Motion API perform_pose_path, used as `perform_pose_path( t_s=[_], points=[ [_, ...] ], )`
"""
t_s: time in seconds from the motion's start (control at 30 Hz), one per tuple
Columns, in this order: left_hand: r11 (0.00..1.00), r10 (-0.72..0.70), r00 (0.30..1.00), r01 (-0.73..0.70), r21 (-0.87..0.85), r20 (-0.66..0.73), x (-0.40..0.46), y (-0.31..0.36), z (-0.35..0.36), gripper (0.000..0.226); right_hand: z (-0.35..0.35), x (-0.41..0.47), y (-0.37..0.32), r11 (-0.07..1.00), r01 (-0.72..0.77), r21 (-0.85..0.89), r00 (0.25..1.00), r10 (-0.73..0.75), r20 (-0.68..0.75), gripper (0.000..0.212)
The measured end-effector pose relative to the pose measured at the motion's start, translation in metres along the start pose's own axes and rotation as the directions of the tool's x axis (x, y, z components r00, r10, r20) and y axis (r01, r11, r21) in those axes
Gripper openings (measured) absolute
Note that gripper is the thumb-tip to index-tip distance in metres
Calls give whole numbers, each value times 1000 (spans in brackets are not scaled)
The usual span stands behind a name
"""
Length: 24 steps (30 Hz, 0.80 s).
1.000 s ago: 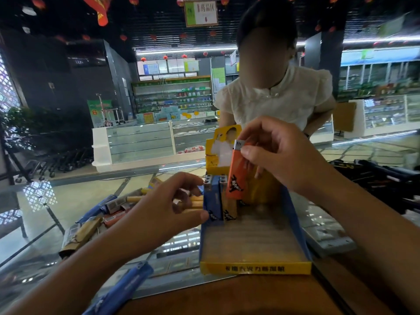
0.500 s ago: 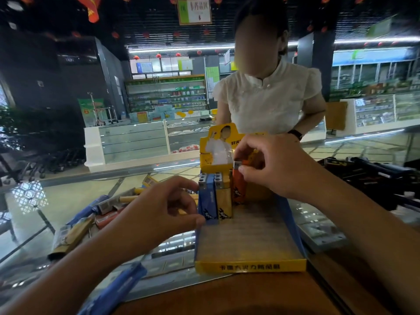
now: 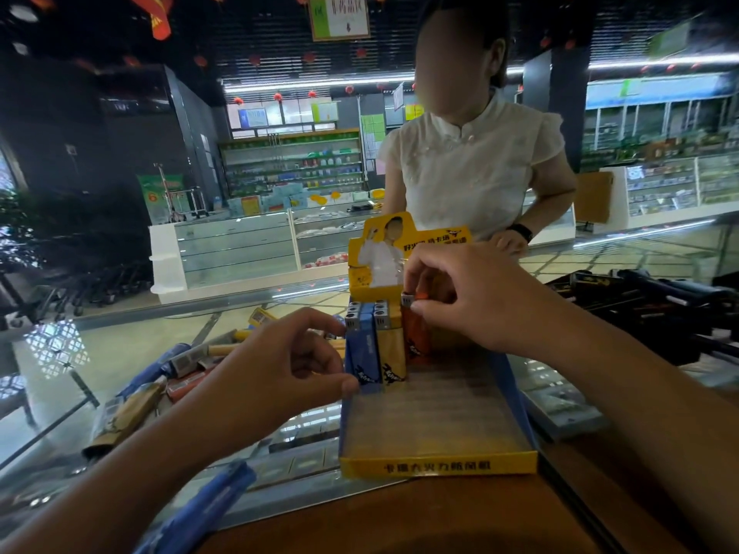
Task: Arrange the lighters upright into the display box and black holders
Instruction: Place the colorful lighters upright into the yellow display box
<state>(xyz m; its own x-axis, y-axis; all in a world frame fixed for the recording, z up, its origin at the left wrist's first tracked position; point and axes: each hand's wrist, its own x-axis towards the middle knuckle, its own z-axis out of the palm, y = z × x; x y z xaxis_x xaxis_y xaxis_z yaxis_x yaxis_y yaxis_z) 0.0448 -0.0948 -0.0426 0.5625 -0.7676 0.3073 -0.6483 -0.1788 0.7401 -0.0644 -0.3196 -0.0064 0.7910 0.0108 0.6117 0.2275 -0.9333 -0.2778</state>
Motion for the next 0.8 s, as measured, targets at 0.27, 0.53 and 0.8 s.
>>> perform_pose_path(
  t_s=[0.27, 0.53, 0.8],
  points=[
    [997, 34, 999, -32, 74, -26, 2, -4, -2, 62, -2, 0, 0, 998, 5, -55, 998, -2, 65, 13],
    [974, 88, 991, -63, 219, -102, 2, -7, -14, 38, 4, 2, 5, 997, 18, -69, 1000, -16, 19, 3],
    [969, 112, 923, -19, 248, -368, 1, -25, -42, 19, 18, 0, -18, 990, 133, 52, 973, -120, -197, 10]
  ],
)
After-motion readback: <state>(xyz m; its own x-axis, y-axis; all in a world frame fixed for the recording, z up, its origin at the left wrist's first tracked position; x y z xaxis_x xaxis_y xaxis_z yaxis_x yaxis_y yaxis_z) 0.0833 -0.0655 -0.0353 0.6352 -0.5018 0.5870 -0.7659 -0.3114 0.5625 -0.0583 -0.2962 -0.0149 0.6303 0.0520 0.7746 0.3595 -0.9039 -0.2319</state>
